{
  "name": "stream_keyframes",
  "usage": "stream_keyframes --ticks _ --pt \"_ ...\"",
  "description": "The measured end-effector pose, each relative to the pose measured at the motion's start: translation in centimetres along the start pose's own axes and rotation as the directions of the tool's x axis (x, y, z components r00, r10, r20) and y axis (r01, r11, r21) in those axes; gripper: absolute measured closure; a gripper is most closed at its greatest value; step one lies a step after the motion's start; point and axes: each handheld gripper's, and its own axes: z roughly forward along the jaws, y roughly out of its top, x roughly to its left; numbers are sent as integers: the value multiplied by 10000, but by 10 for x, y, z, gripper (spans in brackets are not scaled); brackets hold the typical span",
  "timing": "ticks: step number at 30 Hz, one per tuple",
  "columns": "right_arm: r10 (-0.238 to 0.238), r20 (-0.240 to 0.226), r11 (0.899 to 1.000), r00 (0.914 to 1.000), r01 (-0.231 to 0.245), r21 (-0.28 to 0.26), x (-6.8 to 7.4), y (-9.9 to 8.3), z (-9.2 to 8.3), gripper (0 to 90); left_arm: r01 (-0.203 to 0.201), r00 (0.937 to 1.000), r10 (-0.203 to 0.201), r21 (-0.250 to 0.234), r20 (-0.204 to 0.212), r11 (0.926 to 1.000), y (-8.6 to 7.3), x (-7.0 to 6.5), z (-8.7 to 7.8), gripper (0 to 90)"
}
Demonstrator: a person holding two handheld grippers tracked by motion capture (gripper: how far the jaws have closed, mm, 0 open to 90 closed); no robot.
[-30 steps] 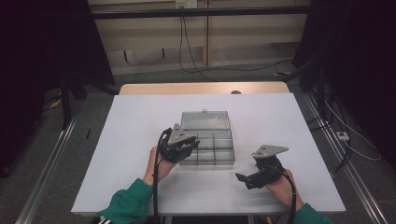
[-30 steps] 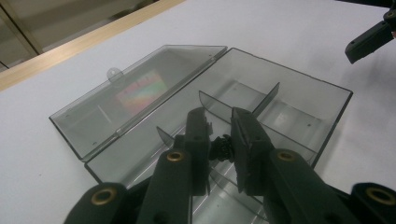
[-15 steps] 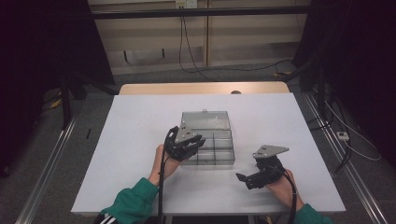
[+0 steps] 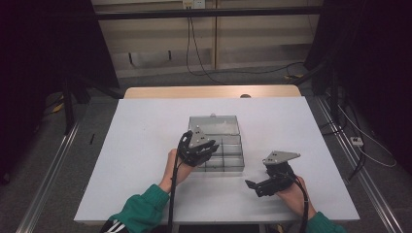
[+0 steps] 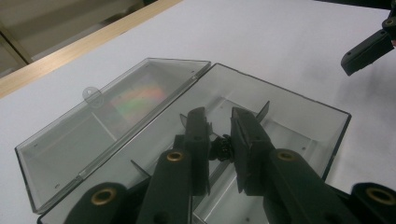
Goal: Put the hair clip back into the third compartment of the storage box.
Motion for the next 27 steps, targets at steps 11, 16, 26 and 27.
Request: stream_keyframes --ticks 11,16,26,27 --pt "18 -5 10000 10000 -18 -9 0 0 0 3 -140 9998 135 322 162 9994 4 -2 12 775" --pt "12 -4 10000 10000 -12 -5 -1 0 0 3 -121 9997 113 347 237 9993 6 -2 17 775" --pt "13 11 10000 10000 -13 -9 -1 0 0 3 -194 9991 174 521 384 9985 10 -4 24 775" --pt "11 9 10000 10000 -11 -5 -1 0 0 3 -177 9991 158 508 385 9986 10 -4 25 775"
